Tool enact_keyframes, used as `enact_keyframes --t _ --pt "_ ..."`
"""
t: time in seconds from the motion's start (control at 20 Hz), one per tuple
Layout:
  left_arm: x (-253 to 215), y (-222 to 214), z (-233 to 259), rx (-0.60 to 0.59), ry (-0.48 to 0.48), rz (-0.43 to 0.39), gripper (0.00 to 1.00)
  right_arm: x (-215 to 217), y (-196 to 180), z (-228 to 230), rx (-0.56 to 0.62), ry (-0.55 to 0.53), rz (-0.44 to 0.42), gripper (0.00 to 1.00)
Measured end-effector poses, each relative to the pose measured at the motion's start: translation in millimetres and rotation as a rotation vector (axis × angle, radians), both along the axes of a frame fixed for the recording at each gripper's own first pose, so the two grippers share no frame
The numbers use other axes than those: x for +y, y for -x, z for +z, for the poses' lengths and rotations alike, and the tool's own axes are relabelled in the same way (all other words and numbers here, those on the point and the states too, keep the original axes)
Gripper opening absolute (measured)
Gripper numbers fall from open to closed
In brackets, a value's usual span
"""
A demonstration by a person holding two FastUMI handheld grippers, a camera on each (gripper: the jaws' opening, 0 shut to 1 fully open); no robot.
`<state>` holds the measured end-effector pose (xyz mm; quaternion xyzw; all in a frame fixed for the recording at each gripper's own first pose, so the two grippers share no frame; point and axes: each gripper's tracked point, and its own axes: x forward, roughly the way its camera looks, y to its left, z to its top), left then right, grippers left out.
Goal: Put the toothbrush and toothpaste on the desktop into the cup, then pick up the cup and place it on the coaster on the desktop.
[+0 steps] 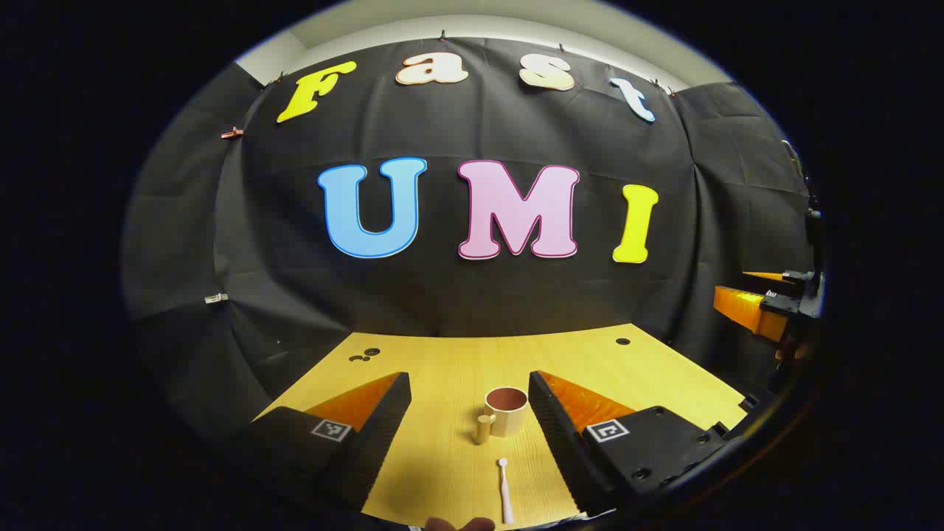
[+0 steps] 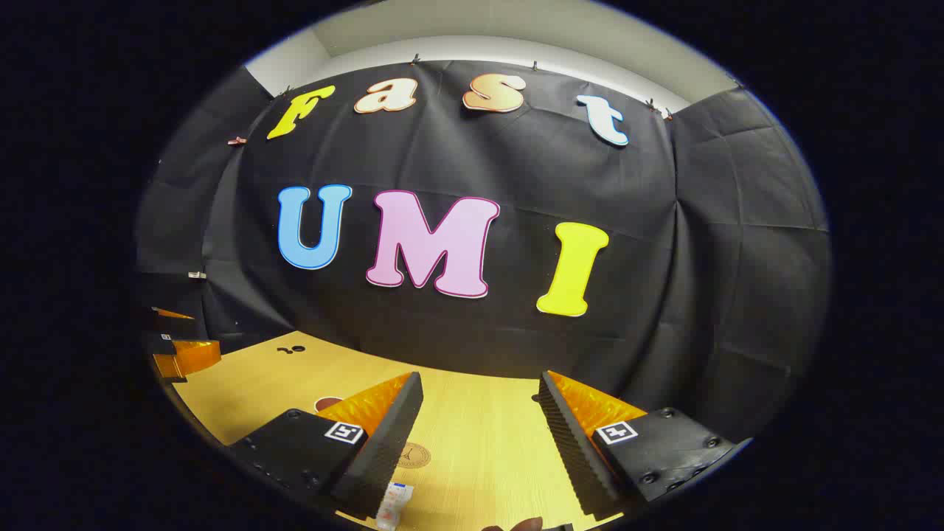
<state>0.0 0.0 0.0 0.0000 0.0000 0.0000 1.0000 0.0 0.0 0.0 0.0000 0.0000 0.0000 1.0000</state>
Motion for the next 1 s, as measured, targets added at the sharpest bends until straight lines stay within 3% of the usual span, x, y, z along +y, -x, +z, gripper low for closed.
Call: enact_keyframes --t 0.7,1.0 --pt "2 -14 -21 0.055 -0.011 -0.020 1.00 11 -7 -12 0.026 0.004 0.016 0.97" --pt "-9 -10 -59 0.167 -0.031 -0.046 0.99 29 2 -50 0.137 0.028 0.054 0.97"
